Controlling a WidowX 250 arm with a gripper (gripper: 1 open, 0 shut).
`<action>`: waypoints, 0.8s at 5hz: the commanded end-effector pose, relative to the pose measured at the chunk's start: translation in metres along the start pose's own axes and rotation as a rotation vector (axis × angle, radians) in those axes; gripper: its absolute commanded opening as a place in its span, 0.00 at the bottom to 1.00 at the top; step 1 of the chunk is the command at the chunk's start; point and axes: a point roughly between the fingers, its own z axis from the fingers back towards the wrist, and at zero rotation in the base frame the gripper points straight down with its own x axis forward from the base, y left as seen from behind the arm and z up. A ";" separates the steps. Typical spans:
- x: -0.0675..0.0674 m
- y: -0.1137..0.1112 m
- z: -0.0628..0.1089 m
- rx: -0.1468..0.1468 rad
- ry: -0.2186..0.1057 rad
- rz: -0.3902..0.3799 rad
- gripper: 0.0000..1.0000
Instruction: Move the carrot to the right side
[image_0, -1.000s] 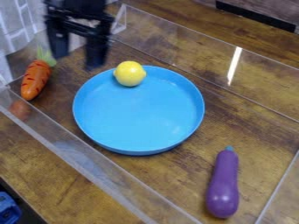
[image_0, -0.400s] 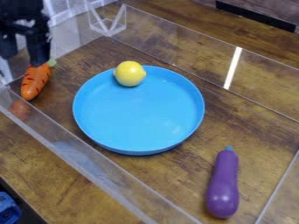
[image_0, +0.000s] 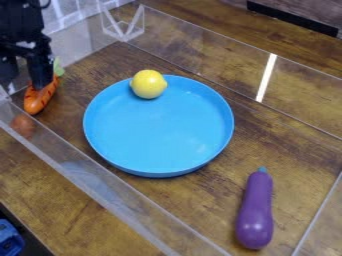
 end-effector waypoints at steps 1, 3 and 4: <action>0.013 0.012 0.012 0.012 -0.078 0.026 1.00; 0.023 0.011 0.002 -0.007 -0.099 0.040 1.00; 0.027 0.010 -0.002 -0.015 -0.107 0.045 1.00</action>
